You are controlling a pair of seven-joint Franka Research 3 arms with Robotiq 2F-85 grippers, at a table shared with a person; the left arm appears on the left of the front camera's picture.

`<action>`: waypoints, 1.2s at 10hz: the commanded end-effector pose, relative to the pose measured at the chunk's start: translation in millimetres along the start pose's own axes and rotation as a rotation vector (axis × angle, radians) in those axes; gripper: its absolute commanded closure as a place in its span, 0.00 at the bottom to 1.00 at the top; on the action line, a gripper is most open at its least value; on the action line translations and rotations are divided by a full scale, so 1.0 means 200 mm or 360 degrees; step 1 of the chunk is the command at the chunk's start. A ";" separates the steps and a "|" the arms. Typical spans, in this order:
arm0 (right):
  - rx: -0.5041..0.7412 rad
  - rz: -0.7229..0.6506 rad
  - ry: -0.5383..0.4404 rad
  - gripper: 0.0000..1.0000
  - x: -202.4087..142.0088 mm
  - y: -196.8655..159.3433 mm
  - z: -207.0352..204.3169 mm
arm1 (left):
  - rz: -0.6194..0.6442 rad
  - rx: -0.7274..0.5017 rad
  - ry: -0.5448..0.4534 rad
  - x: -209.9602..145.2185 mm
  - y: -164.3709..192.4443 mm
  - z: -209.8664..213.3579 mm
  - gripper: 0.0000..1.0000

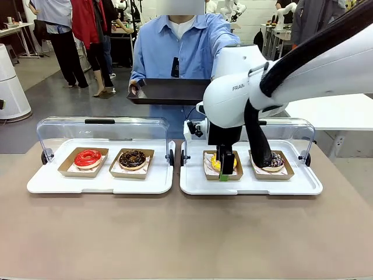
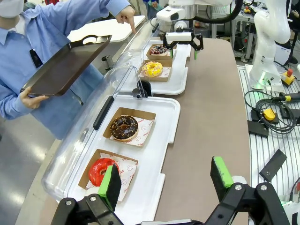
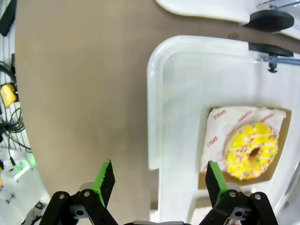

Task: Provide the desired donut to the person.
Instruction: Pick up and lift the Paper togo box containing the Donut pointed at by the person.

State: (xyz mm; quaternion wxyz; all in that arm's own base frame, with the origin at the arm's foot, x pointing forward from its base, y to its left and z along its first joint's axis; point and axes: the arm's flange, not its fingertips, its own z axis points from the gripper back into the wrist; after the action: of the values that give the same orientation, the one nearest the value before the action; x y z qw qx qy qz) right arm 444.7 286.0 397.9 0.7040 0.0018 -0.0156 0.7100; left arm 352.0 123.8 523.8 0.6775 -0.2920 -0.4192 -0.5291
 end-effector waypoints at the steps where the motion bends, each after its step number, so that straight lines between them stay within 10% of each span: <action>1: -0.0069 0.0054 -0.0006 0.00 0.03 -0.12 -0.05 | -0.0007 -0.0003 -0.0017 0.00 0.00 0.01 0.00; 12: -0.0008 -0.0017 -0.0049 0.00 -0.02 -0.24 -0.15 | -0.0007 -0.0003 -0.0017 0.00 0.00 0.01 0.00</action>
State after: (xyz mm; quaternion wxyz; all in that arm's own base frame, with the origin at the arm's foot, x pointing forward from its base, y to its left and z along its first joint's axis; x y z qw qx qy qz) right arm 496.8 284.1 368.0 0.7032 0.0146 -0.0309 0.7102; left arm 352.0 123.9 523.8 0.6776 -0.2920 -0.4192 -0.5291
